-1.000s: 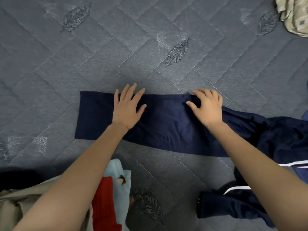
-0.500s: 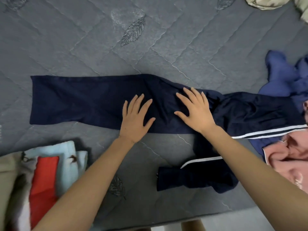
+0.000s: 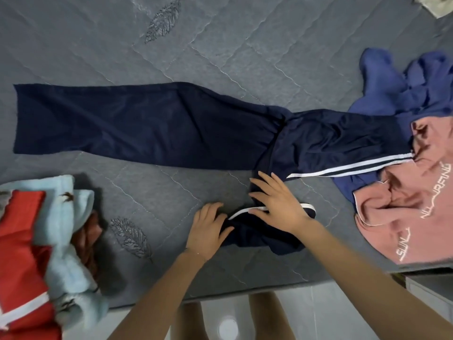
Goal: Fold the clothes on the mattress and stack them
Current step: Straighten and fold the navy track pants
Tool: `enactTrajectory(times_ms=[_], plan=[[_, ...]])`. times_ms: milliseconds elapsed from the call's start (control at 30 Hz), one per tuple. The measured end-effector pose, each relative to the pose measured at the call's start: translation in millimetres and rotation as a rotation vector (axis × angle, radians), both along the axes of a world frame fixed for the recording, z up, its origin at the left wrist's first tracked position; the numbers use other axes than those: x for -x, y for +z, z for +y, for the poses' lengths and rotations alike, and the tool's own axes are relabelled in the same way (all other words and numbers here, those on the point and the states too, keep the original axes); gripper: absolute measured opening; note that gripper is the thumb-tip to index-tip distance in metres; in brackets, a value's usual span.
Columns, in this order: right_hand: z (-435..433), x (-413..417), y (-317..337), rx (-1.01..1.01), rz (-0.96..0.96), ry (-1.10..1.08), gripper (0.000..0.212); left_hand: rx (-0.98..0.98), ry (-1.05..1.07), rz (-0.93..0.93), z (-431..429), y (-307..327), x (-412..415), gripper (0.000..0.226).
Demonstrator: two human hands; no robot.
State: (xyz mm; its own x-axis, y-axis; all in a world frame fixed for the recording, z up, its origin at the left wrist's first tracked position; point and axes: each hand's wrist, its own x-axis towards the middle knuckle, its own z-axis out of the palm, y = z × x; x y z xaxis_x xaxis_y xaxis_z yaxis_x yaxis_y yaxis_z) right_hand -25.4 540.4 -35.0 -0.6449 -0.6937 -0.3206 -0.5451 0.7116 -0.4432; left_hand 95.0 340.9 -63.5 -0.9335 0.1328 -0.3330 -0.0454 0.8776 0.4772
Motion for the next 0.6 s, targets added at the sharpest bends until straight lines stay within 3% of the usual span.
enactTrajectory(times_ms=[167, 367, 533, 600], plan=[[0.7, -4.2, -2.4, -0.116, 0.011, 0.100, 0.033, -0.207, 0.245, -0.181, 2.2, 1.7, 12.5, 0.028], [-6.8, -1.7, 4.7, 0.057, -0.026, -0.023, 0.009, -0.198, 0.089, -0.342, -0.8, 5.6, 24.3, 0.026], [-31.1, 16.1, 27.0, 0.050, -0.096, -0.244, 0.019, -0.432, 0.347, -0.293, -39.4, 24.2, 47.1, 0.020], [-46.1, 29.1, 33.7, 0.040, -0.099, -0.291, 0.027, -0.424, 0.372, -0.216, -70.7, 38.7, 65.9, 0.021]])
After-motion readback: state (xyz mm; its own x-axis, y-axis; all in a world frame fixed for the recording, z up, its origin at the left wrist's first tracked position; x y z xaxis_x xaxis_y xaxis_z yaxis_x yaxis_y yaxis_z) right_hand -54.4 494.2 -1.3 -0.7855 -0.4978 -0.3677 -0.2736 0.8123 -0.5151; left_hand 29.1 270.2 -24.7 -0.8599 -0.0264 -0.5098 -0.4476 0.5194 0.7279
